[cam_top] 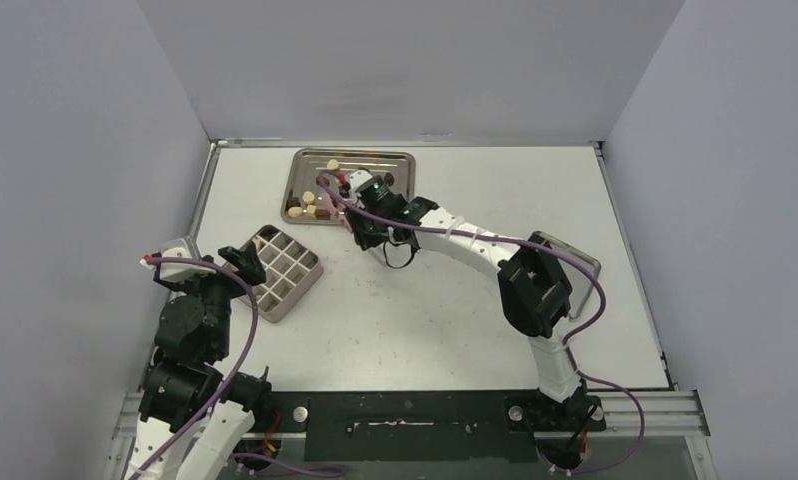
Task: Pack the chocolate
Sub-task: Pick up the fake chocolate from the plate, then place the fake chocolate in the packing box.
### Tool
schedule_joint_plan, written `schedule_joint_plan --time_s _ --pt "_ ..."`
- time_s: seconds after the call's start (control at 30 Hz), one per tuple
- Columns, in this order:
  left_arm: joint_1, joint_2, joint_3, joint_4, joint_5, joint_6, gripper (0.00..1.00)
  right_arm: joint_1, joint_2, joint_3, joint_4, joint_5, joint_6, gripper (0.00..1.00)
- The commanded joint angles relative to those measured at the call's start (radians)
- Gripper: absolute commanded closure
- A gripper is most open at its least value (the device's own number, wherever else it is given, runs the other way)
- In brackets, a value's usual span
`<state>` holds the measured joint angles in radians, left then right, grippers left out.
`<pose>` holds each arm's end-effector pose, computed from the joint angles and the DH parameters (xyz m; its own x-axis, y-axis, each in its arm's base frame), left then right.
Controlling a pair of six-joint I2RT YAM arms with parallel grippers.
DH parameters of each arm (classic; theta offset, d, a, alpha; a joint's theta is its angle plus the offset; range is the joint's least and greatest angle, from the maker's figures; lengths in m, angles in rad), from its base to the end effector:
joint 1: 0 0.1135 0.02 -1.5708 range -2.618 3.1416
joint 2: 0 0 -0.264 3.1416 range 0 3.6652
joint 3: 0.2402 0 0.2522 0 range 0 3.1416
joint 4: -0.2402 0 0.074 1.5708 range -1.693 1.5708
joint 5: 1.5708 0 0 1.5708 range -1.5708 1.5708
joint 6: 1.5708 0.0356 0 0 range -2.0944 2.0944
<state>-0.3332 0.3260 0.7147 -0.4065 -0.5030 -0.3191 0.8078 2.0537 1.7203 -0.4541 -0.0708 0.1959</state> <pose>0.0803 -0.0096 0.3445 0.0370 -0.3037 -0.9521 -0.1657 0.9377 -0.3055 0.3237 0.3421 0.2462 -0.6274 -0.3752 -0.6824 -0.6457 0.7405 0.1865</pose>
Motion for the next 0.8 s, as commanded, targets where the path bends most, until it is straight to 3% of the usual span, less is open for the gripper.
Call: schedule_joint_plan --time_s 0.0,0.27,0.77 --pt "-0.001 -0.011 0.011 0.041 -0.021 0.014 0.18 0.064 -0.061 0.006 0.098 -0.046 0.034 0.8" --pt "0.0 -0.016 0.012 0.04 -0.025 0.014 0.18 0.148 0.018 0.084 0.099 -0.072 0.043 0.79" --pt "-0.001 -0.021 0.01 0.039 -0.023 0.014 0.18 0.195 0.137 0.21 0.067 -0.092 0.045 0.77"
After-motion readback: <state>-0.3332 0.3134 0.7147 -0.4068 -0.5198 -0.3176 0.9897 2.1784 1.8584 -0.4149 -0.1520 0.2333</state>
